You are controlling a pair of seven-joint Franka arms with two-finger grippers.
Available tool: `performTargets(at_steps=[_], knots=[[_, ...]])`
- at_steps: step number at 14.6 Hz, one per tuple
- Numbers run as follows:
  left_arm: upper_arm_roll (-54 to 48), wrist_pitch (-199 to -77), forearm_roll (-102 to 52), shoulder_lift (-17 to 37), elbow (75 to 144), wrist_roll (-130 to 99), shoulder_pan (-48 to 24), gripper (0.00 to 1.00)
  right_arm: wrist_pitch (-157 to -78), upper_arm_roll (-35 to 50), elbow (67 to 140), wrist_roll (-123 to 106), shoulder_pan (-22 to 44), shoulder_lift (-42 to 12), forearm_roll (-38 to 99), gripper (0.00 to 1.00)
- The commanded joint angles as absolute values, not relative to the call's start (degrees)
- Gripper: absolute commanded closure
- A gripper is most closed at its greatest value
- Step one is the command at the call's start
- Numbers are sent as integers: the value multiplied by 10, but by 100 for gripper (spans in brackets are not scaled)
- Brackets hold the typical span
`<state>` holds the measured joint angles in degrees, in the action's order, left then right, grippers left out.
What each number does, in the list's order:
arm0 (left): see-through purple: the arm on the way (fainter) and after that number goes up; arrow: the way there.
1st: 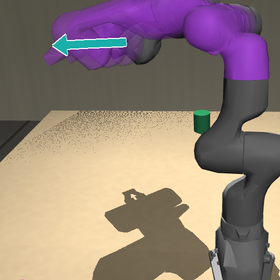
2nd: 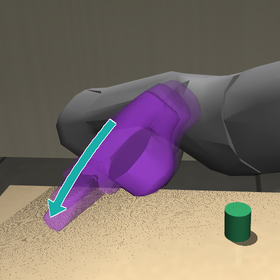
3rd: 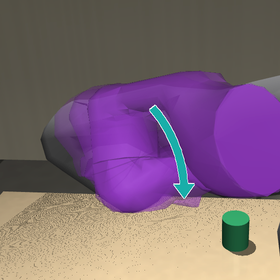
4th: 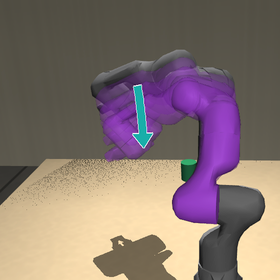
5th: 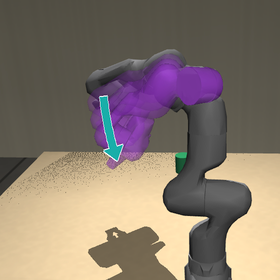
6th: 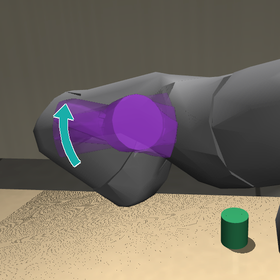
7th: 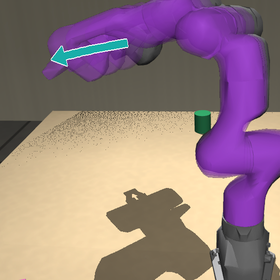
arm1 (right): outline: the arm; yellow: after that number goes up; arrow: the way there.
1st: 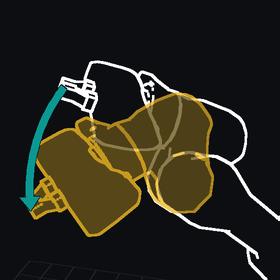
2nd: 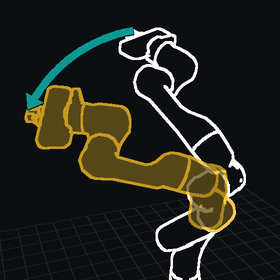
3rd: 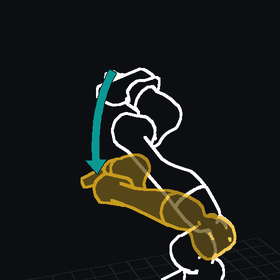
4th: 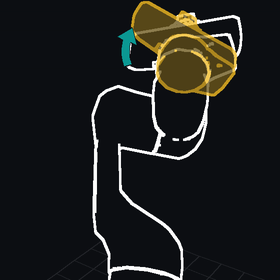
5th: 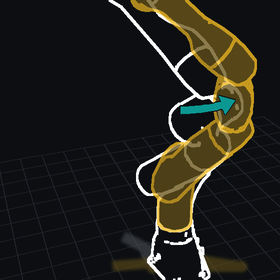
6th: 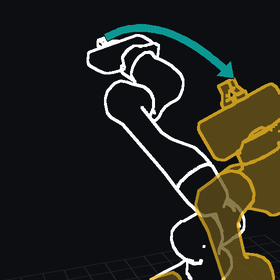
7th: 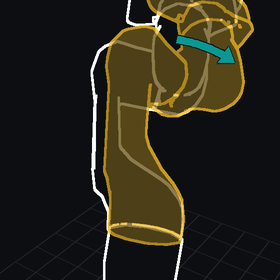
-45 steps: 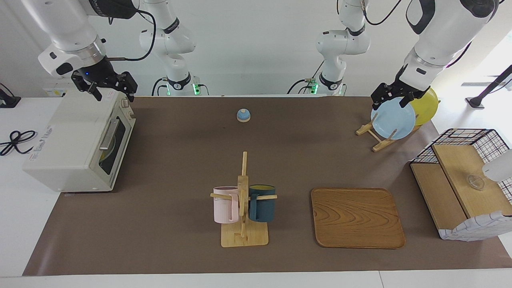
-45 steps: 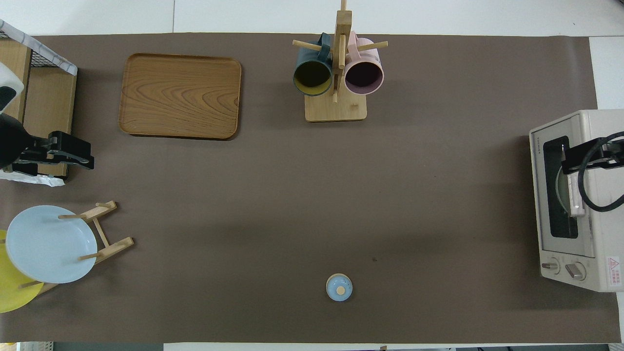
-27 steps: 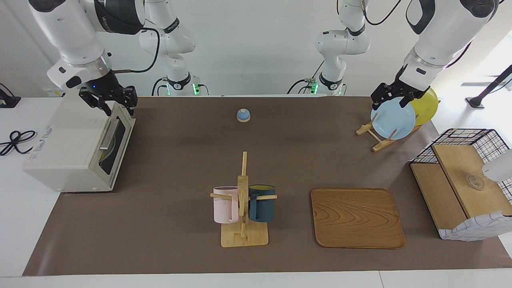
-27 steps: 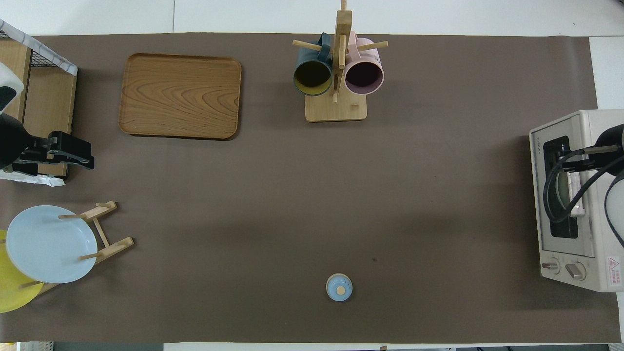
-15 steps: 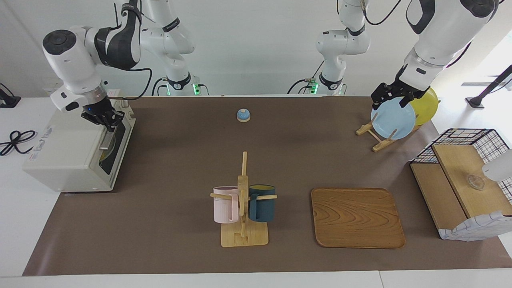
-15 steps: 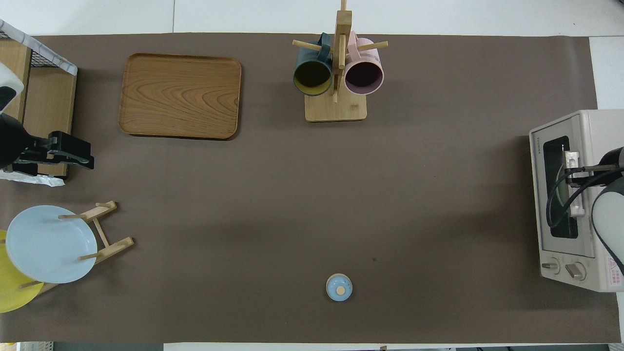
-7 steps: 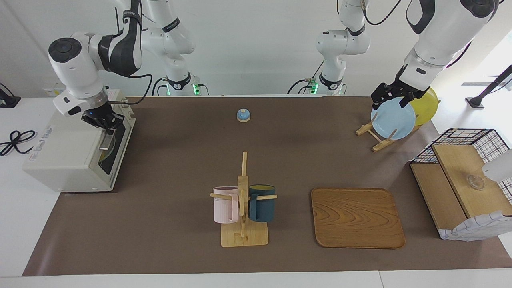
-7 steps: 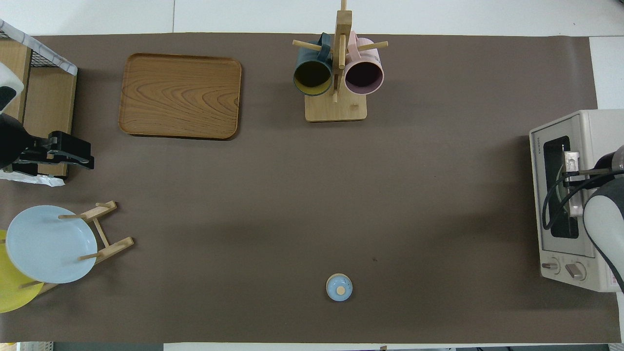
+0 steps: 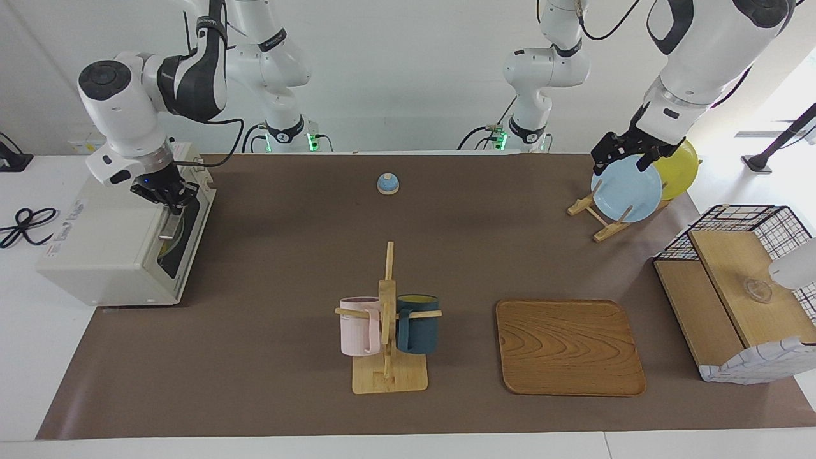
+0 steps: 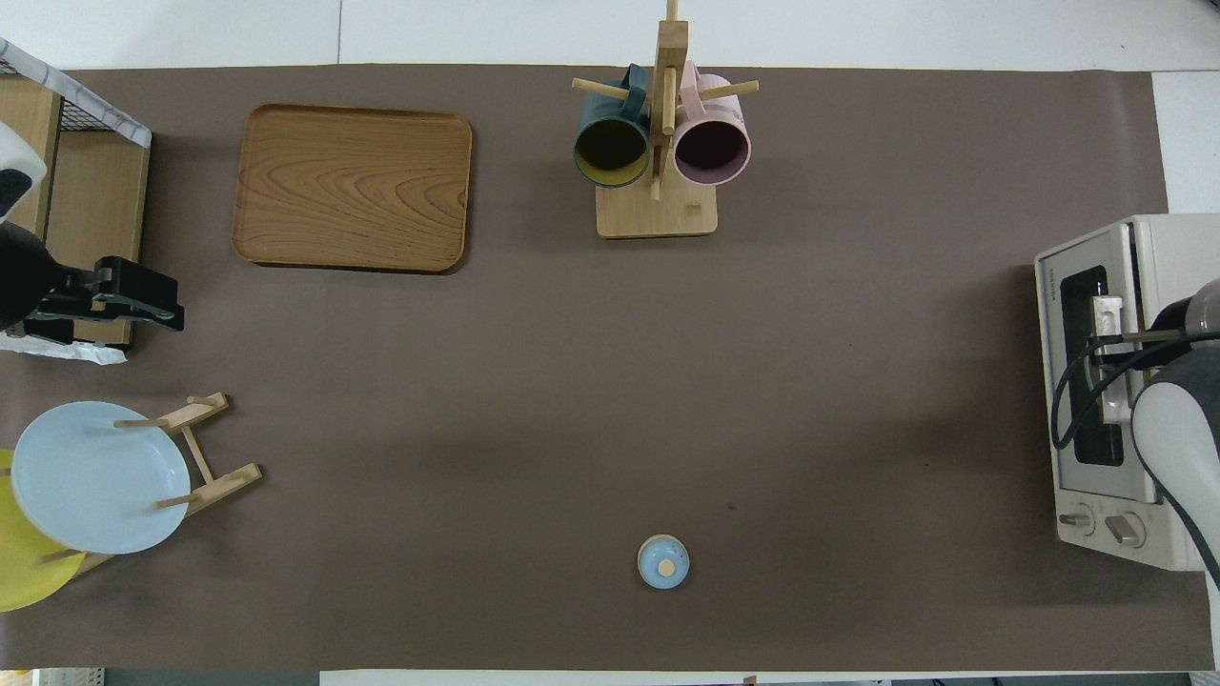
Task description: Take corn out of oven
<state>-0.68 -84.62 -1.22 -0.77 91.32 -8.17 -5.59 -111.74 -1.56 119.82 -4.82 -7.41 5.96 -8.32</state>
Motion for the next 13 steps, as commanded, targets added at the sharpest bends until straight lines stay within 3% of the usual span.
performTargets(at_steps=[1, 13], knots=[[-10, -836, -16, -12, 911, -83, -49, 0, -1160, -14, 1215, -42, -75, 23, -54, 100], [-10, -835, -16, -12, 911, -83, -49, 0, -1293, -11, 1254, -42, -39, -35, -18, 100]])
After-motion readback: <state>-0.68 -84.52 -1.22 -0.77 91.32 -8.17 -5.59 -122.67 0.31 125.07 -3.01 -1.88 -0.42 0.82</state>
